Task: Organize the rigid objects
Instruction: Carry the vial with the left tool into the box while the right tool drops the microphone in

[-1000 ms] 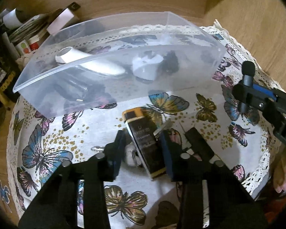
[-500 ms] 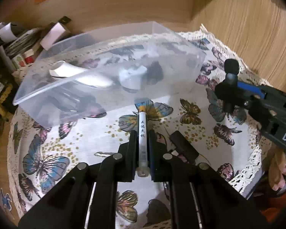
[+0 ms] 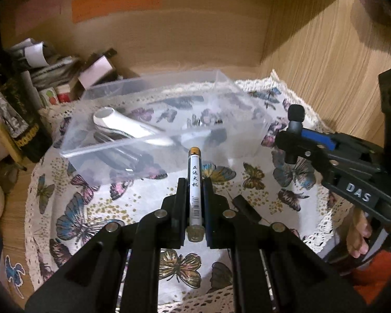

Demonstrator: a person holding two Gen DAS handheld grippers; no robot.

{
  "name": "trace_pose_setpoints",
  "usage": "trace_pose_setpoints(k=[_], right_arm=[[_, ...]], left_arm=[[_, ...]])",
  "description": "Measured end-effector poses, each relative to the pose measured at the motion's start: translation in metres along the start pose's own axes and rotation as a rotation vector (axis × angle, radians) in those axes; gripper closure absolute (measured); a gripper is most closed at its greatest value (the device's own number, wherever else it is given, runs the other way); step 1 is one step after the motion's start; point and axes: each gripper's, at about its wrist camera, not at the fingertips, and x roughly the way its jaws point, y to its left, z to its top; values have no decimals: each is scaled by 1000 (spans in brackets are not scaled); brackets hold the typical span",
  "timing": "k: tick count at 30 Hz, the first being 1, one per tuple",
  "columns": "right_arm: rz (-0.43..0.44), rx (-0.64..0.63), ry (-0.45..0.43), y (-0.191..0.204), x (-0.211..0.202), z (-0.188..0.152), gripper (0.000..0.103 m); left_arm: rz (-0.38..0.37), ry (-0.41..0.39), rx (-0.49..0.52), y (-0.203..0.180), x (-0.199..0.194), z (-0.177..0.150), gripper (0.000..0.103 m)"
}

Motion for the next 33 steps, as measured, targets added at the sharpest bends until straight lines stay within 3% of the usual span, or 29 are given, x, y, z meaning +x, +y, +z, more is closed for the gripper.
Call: trace_pose_setpoints(k=[7,18,23,33], right_arm=[[-23,-23,-59,4,-4,22,80],[-41,-61,-79,13,18,53,80],[-45,-68,-49,13,36,58,80],[-60,-65,65,7,75,52,80]], left_arm=[[10,-79,-34,19,-23,12,93],[54,-167,-109,66,-32,43,93],[58,-148,-117,79,-15,54,93],[9,-18,-111,77,49,61,93]])
